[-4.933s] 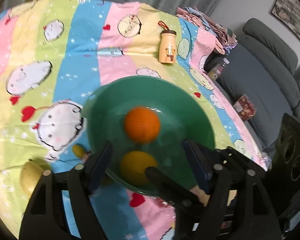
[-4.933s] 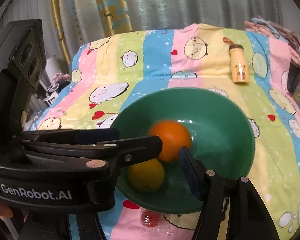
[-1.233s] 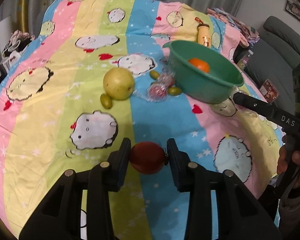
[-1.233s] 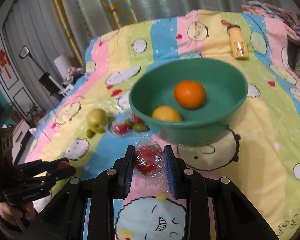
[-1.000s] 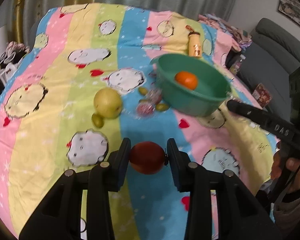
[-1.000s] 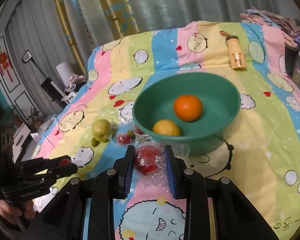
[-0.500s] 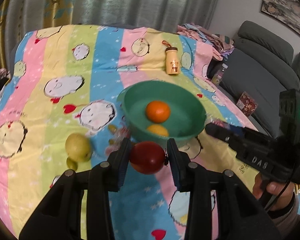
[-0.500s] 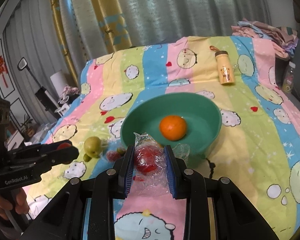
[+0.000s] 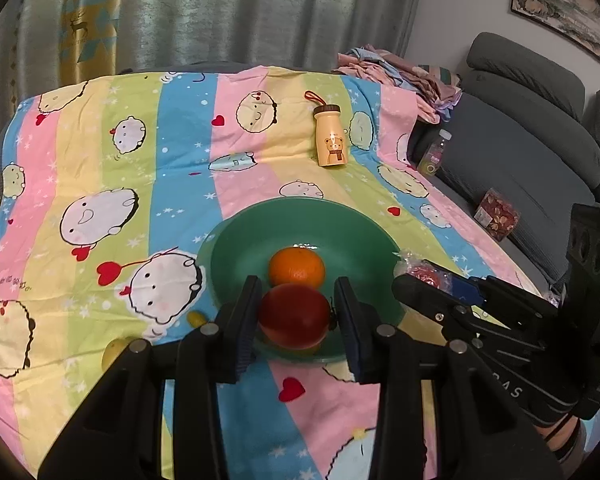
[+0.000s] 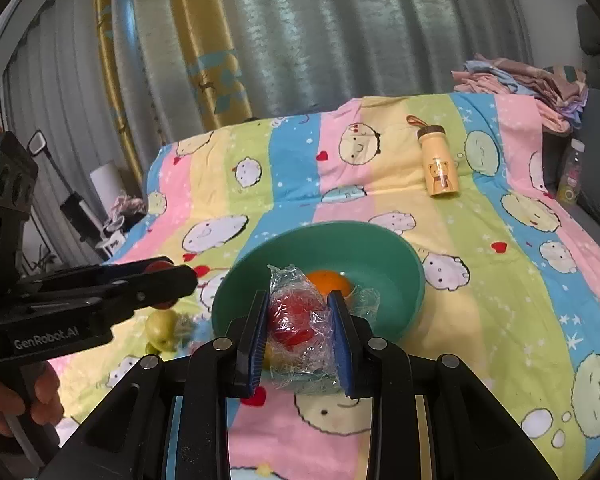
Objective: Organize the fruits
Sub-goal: 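Carry both red fruits over the basin and open the left gripper inside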
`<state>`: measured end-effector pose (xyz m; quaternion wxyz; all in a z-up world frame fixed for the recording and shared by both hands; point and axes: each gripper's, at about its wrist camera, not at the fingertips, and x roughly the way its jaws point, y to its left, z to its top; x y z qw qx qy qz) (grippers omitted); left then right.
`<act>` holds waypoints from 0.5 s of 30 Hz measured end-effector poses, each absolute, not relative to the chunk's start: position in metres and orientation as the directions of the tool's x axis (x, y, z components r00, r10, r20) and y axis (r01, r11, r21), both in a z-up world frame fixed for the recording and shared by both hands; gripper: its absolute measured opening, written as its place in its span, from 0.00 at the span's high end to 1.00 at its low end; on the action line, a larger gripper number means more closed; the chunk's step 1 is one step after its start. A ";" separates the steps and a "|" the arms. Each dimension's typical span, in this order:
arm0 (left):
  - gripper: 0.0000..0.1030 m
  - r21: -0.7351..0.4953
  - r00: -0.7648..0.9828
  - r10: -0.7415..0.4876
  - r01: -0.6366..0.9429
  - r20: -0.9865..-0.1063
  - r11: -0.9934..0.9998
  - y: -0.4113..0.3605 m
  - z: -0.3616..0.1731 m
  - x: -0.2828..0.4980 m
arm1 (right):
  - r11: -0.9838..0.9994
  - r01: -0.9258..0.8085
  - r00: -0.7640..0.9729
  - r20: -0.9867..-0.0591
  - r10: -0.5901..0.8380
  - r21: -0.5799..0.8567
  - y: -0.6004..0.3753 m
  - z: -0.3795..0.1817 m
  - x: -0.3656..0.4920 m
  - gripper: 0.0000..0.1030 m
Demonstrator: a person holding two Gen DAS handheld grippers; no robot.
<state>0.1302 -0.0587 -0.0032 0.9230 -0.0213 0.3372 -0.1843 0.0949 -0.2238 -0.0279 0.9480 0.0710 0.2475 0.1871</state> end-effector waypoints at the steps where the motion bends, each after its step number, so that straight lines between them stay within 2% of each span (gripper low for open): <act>1: 0.64 -0.159 0.704 -0.350 0.324 -0.618 0.933 -0.060 -0.004 0.134 | 0.921 -0.315 0.809 -0.443 0.386 0.228 -0.224 -0.028 0.098 0.70; 15: 0.64 -0.127 0.670 -0.310 0.309 -0.675 0.943 -0.079 -0.034 0.179 | 0.947 -0.235 0.813 -0.490 0.315 0.220 -0.232 -0.050 0.132 0.70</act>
